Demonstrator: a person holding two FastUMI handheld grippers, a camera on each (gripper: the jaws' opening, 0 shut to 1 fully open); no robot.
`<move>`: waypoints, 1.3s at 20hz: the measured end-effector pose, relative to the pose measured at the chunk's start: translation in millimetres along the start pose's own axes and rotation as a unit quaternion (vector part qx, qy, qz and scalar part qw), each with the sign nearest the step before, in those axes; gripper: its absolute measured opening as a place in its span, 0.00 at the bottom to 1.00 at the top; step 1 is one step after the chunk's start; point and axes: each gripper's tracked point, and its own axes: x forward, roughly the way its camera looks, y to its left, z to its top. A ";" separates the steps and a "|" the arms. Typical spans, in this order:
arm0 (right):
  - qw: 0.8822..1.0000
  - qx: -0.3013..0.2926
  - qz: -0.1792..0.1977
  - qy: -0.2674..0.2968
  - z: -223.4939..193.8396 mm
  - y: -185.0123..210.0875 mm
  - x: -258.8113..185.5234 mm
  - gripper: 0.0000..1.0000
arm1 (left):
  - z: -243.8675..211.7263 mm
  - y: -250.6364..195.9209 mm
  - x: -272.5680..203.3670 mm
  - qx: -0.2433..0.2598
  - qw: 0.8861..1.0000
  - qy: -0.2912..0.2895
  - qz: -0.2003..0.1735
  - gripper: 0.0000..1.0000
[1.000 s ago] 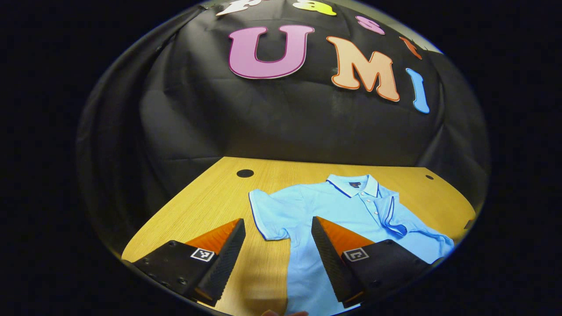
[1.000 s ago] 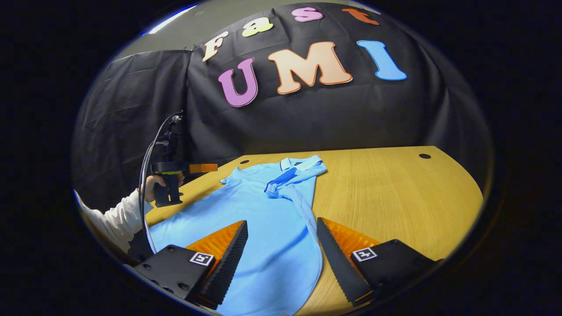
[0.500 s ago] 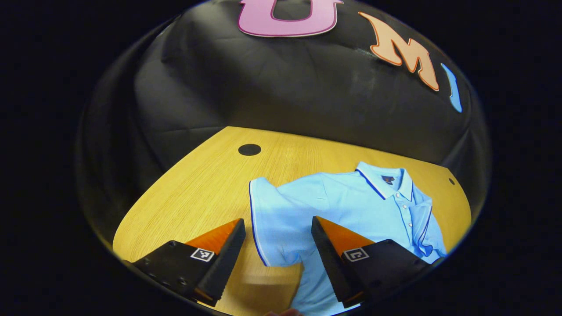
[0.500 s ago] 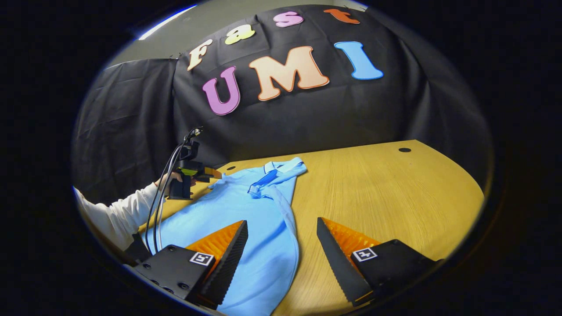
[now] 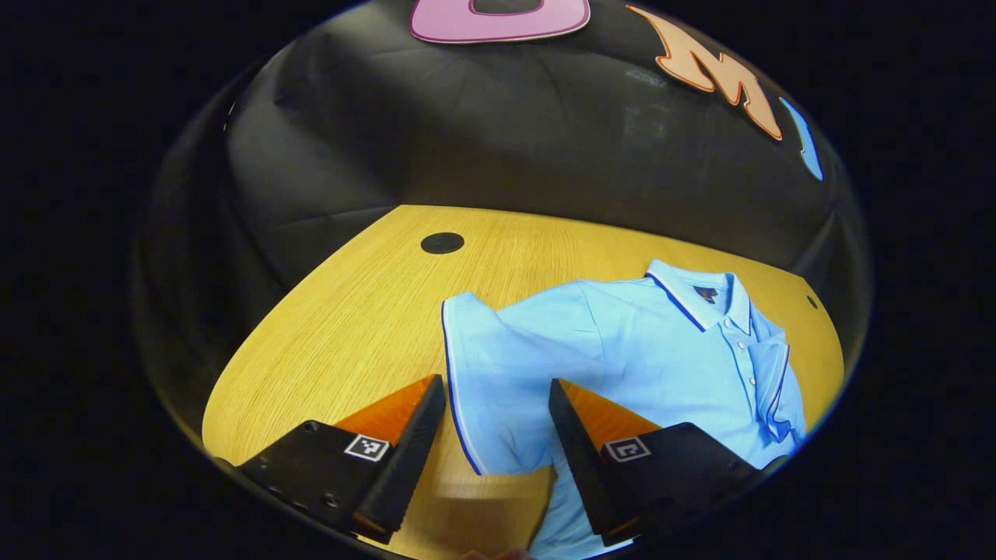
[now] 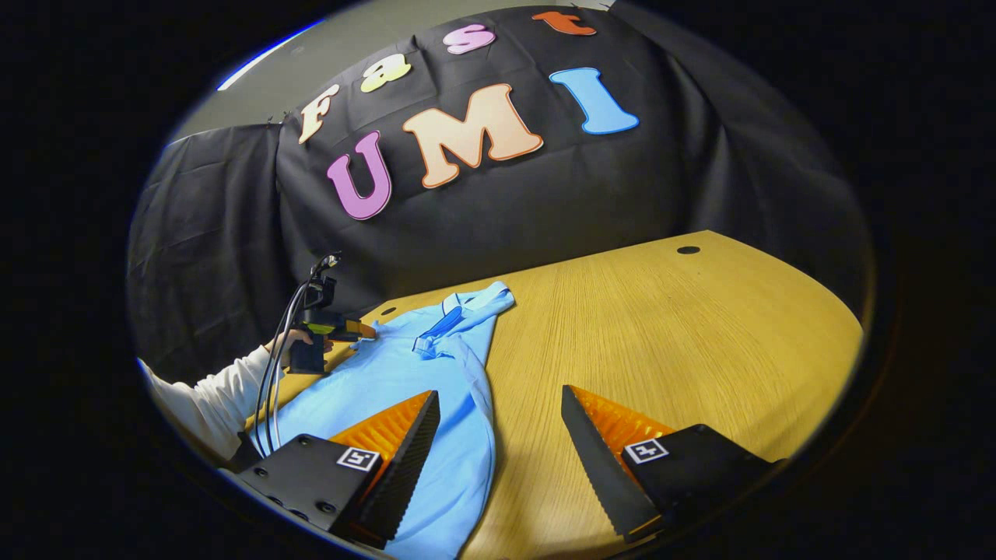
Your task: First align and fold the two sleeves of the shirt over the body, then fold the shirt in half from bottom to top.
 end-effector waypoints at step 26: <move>1.000 0.015 -0.016 -0.011 3.0 -13.5 -8.2 0.98 | 26.4 -212.6 -91.5 0.185 0.949 -0.082 -0.242 0.01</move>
